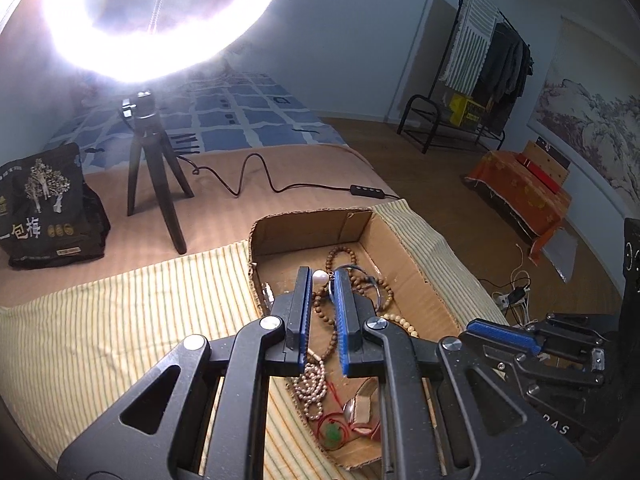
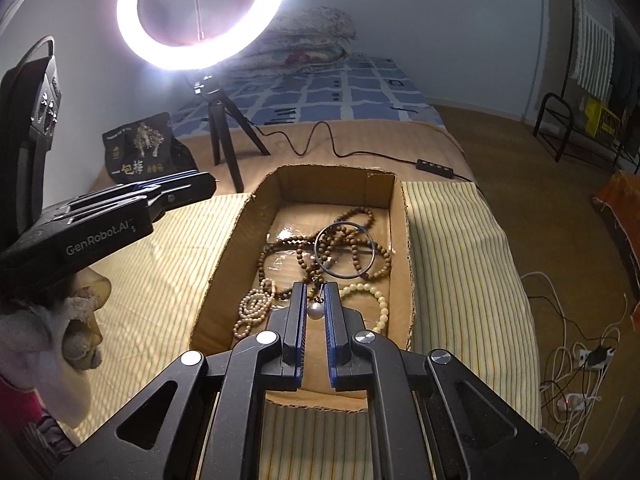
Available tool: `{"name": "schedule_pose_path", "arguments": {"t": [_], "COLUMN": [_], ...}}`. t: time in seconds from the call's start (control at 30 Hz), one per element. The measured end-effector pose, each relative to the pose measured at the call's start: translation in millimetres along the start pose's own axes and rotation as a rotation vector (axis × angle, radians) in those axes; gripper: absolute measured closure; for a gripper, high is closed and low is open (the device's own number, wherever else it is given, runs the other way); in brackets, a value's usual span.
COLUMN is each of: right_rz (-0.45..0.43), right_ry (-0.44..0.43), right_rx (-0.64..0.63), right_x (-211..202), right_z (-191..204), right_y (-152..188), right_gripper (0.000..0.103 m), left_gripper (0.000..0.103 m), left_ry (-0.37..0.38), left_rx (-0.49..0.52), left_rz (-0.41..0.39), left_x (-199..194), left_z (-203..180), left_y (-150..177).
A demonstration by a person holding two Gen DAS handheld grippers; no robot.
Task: Organize jewelry
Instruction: 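Open both grippers to drop the pearl earrings into the box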
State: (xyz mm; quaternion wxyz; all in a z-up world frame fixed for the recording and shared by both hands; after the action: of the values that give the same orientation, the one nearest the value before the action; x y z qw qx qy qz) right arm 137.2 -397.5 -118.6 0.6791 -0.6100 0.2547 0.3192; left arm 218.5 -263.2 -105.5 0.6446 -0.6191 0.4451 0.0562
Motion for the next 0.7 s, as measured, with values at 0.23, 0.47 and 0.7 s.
{"name": "schedule_pose_path", "arguments": {"t": [0.23, 0.47, 0.7], "right_rz": [0.009, 0.008, 0.012], "right_ry": [-0.004, -0.010, 0.002], "right_rx": [0.018, 0.019, 0.036], "right_x": [5.9, 7.4, 9.2], "right_z": [-2.8, -1.0, -5.2], "right_y": [-0.5, -0.1, 1.7], "right_gripper": [0.096, 0.096, 0.053], "left_gripper": [0.093, 0.093, 0.075], "left_ry": [0.001, 0.001, -0.013], "left_rx": [-0.012, -0.004, -0.005], "left_rz": [0.003, 0.000, 0.001], "left_x": [6.6, 9.2, 10.3], "left_z": [-0.5, -3.8, -4.5], "left_y": [-2.7, -3.9, -5.3]}}
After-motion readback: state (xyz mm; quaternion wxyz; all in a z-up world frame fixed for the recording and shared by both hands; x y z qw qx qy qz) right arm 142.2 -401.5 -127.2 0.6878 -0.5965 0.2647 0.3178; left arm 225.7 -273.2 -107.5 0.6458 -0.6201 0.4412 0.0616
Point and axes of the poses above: each gripper's, at about its wrist camera, not at the fingertips, and x roughly the way its jaws point, z to its left, y to its underside, the point moved 5 cm from there along x, roughly the way its jaws point, and after that the axes turned 5 degrees about x, right-handed, at the moved point
